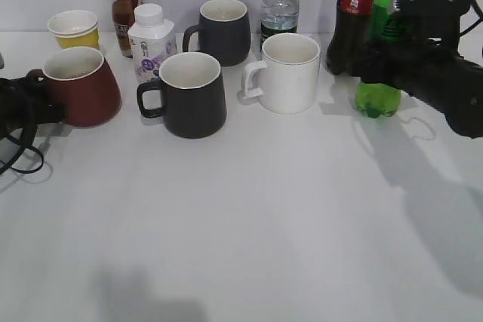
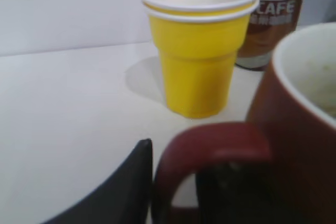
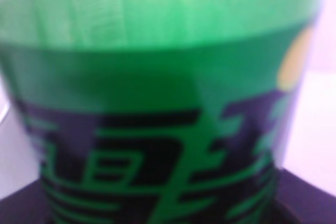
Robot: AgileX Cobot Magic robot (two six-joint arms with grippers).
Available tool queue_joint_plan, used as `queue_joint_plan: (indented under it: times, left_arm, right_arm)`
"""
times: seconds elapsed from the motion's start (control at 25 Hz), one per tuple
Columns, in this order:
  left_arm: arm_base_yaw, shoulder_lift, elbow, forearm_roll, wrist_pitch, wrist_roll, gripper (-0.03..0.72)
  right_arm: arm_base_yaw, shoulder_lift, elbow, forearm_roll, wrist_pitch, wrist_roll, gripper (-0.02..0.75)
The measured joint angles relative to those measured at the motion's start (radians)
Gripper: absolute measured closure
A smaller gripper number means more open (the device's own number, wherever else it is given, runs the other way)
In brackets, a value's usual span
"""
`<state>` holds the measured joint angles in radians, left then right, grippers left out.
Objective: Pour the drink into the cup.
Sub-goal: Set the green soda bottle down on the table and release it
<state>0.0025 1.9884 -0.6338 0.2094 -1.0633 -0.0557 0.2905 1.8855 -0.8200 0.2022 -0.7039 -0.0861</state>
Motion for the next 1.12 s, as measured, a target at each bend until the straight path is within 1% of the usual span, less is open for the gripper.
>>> queue_joint_plan:
  times: [0.12,0.28,0.4,0.56,0.76,0.8,0.96,1.0,1.12]
  left_arm:
    - [0.0,-0.032,0.043,-0.001,-0.023,0.0,0.423]
    - [0.0,-0.08,0.089,-0.002,-0.023,-0.001,0.42]
    - [0.0,-0.119,0.136,-0.003,-0.023,-0.001,0.417]
    - [0.0,-0.171,0.194,-0.003,-0.023,-0.001,0.417]
    - [0.0,-0.208,0.236,-0.003,-0.023,-0.001,0.417]
    - [0.0,-0.213,0.241,-0.003,-0.023,-0.001,0.417]
    - [0.0,-0.244,0.265,-0.004,-0.022,-0.021,0.417]
    - [0.0,-0.254,0.269,-0.004,-0.016,-0.034,0.417]
    - [-0.001,-0.296,0.276,-0.003,0.022,-0.055,0.417]
  right_arm:
    - [0.0,0.03,0.0,-0.04,-0.052,0.0,0.309]
    - [0.0,0.069,0.0,-0.063,-0.143,0.005,0.309]
    - [-0.001,0.082,0.0,-0.099,-0.175,0.041,0.309]
    - [0.001,0.087,0.058,-0.119,-0.281,0.077,0.309]
    - [0.001,0.087,0.148,-0.126,-0.419,0.086,0.308]
    - [0.001,0.087,0.155,-0.132,-0.427,0.091,0.293]
    - [0.001,0.087,0.162,-0.151,-0.427,0.096,0.145]
    - [0.001,0.087,0.162,-0.153,-0.422,0.097,0.12]
    - [0.001,0.081,0.165,-0.154,-0.393,0.101,0.095]
